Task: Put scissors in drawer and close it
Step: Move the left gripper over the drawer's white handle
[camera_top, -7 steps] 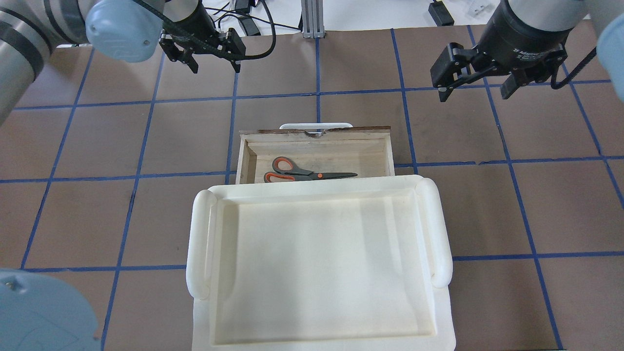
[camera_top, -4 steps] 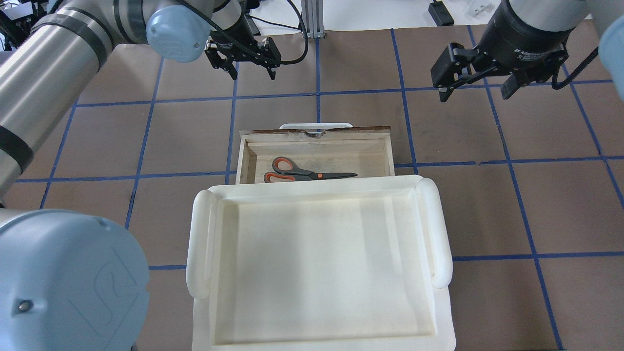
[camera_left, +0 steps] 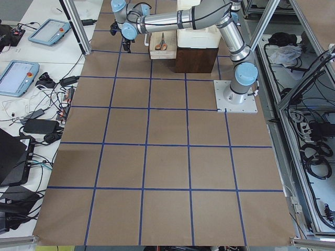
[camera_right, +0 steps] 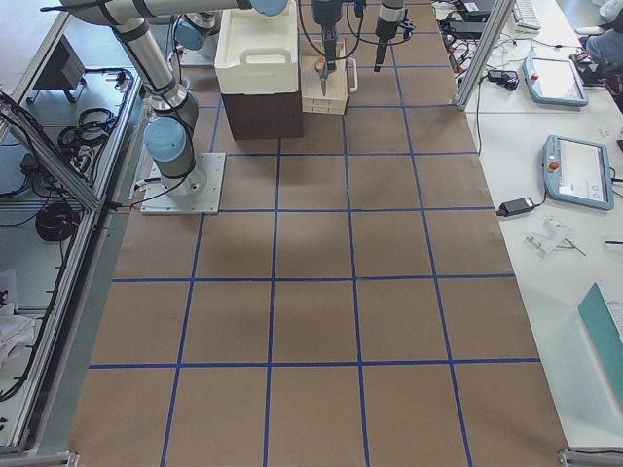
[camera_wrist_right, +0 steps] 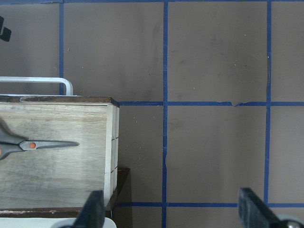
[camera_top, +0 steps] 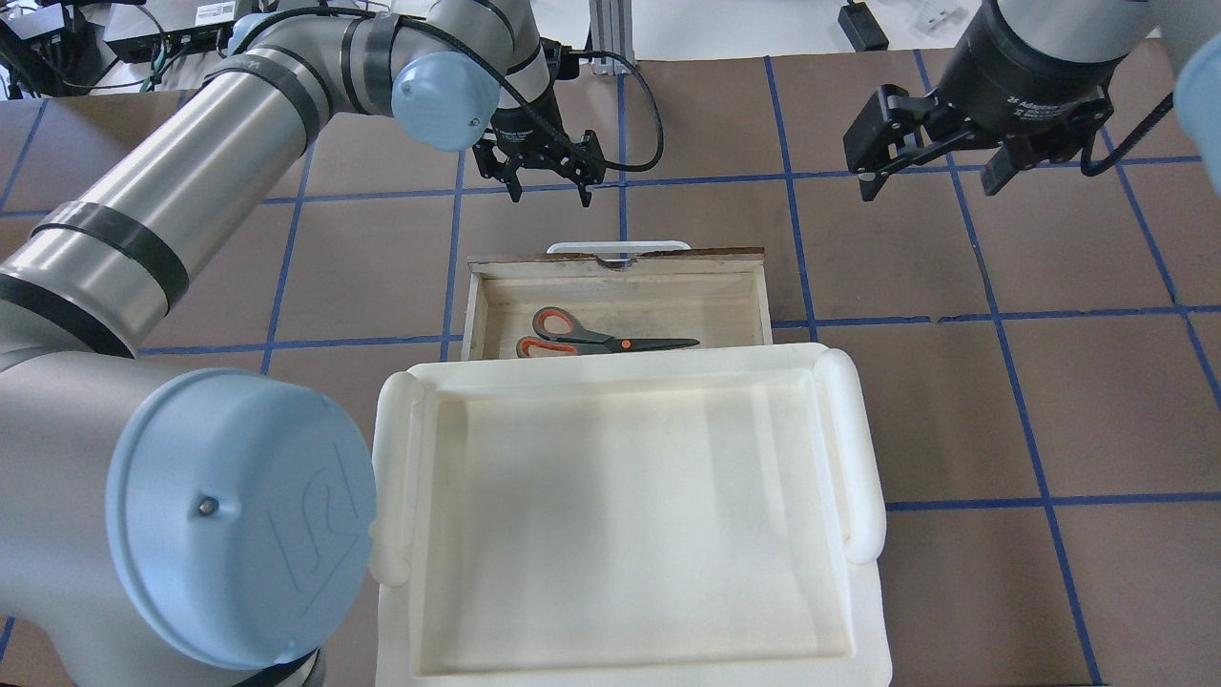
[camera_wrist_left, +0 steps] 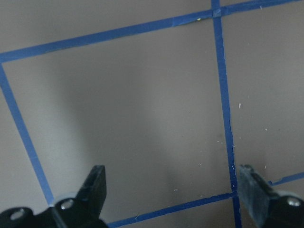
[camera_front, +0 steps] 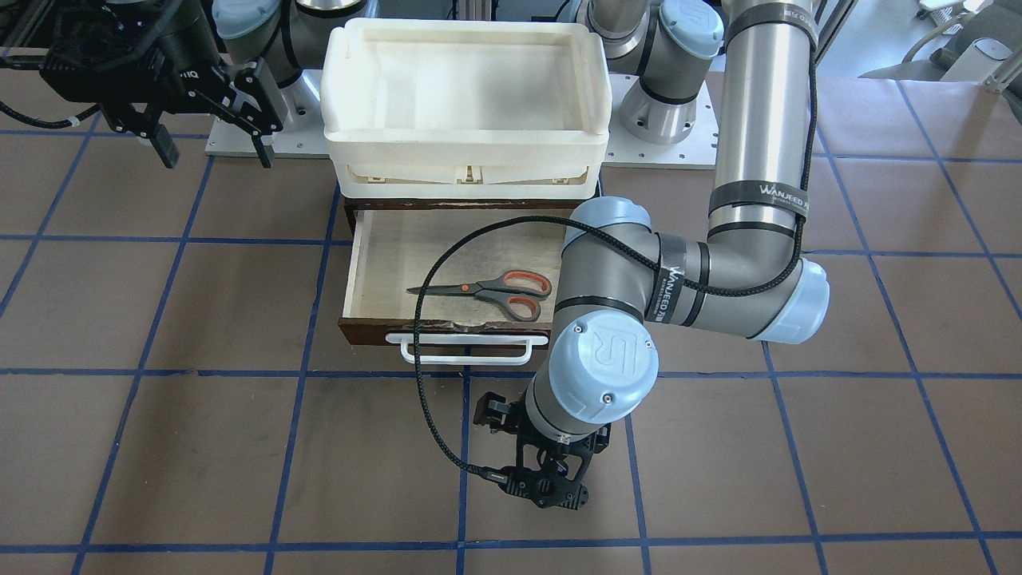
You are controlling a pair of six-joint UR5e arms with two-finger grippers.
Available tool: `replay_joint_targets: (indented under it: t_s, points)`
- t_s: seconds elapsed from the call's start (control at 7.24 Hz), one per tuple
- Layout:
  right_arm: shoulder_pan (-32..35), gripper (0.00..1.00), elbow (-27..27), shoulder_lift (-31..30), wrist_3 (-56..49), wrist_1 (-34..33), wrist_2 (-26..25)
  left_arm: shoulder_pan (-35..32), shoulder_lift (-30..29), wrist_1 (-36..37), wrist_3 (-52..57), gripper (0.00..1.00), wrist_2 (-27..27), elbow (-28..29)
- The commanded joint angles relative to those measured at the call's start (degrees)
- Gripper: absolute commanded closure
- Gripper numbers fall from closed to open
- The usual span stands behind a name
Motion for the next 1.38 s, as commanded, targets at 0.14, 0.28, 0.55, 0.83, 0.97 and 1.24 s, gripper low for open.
replay_joint_targets:
  t_s: [0.14, 0.28, 0.55, 0.83, 0.97, 1.24]
  points:
    - [-0.1, 0.00, 0.0, 0.1, 0.0, 0.0, -0.1, -1.0, 0.4, -5.7, -0.1, 0.00, -0.5, 0.5]
    - [-0.2, 0.00, 0.0, 0.0, 0.0, 0.1, -0.1, -0.8, 2.2, -10.4, 0.0, 0.00, -0.5, 0.5]
    - [-0.2, 0.00, 0.0, 0.0, 0.1, 0.1, 0.1, -0.9, 2.0, -10.5, 0.0, 0.00, -0.6, -0.1]
    - [-0.2, 0.00, 0.0, 0.0, 0.1, 0.0, 0.0, -1.0, 2.0, -10.7, 0.0, 0.00, -0.7, -0.1]
    - [-0.2, 0.00, 0.0, 0.0, 0.1, 0.0, 0.1, -1.0, 2.4, -11.0, 0.0, 0.00, -1.0, -0.1]
    - [-0.1, 0.00, 0.0, 0.1, 0.3, -0.2, 0.6, -1.2, 2.5, -11.0, -0.1, 0.00, -1.7, -1.0]
